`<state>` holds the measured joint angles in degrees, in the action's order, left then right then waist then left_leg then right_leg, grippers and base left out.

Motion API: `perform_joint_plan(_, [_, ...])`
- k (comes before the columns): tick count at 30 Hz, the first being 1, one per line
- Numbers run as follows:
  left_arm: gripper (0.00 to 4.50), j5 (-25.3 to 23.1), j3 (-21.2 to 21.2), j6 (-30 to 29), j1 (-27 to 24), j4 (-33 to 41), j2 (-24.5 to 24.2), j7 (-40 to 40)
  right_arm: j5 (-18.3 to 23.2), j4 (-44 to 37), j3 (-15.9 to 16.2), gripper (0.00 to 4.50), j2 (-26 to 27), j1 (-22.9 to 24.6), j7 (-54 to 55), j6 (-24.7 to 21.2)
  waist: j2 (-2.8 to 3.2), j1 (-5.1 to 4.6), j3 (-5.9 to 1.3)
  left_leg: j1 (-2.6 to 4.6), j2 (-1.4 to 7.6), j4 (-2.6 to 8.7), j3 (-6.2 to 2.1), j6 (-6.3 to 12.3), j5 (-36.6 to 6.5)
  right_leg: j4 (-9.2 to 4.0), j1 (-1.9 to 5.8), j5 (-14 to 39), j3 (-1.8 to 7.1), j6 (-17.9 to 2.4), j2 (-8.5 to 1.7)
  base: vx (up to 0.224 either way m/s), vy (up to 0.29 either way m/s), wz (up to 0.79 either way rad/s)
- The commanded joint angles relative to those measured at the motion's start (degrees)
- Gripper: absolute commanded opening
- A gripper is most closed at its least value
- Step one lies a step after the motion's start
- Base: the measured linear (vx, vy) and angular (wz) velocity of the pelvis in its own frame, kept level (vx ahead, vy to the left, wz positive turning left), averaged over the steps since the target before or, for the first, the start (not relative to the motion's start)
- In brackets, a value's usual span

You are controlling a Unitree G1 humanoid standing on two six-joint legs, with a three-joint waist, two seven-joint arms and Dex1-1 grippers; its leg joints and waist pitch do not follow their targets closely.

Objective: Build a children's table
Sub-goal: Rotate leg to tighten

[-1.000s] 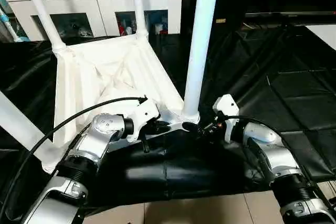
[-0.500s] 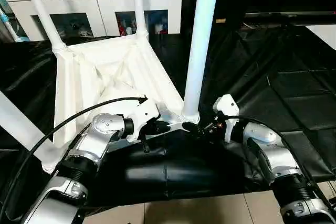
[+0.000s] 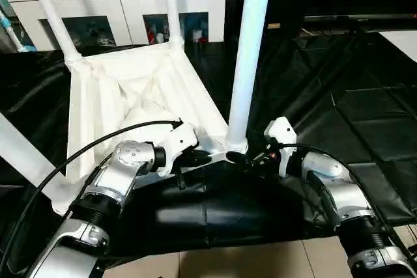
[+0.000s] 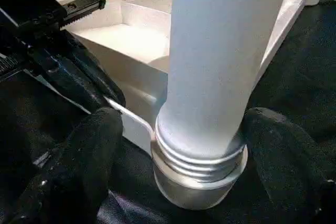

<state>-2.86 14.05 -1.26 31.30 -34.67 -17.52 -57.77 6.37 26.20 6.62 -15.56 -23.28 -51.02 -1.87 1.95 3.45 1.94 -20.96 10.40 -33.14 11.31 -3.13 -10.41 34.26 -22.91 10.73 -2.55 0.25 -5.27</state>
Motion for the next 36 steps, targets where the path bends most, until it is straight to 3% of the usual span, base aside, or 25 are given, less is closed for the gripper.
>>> perform_joint_plan(1, [0.00,-0.68,1.83,-0.50,-1.80,-1.97,0.36,-0.26,-0.42,0.00,2.26,3.86,0.50,0.44,-0.99,-0.68,-0.80,0.44,-3.38,0.25,2.46,3.14,-1.04,6.18,-8.77,-2.96,2.92,3.38,1.68,-15.48,-2.78,0.000,0.000,0.00])
perform_joint_plan(36, [0.00,-0.68,1.83,-0.50,-1.80,-1.97,0.36,-0.26,-0.42,0.00,2.26,3.86,0.50,0.44,-0.99,-0.68,-0.80,0.44,-3.36,0.23,2.43,3.15,-1.04,6.12,-8.86,-3.01,2.93,3.66,1.70,-15.39,-2.81,0.000,0.000,0.00])
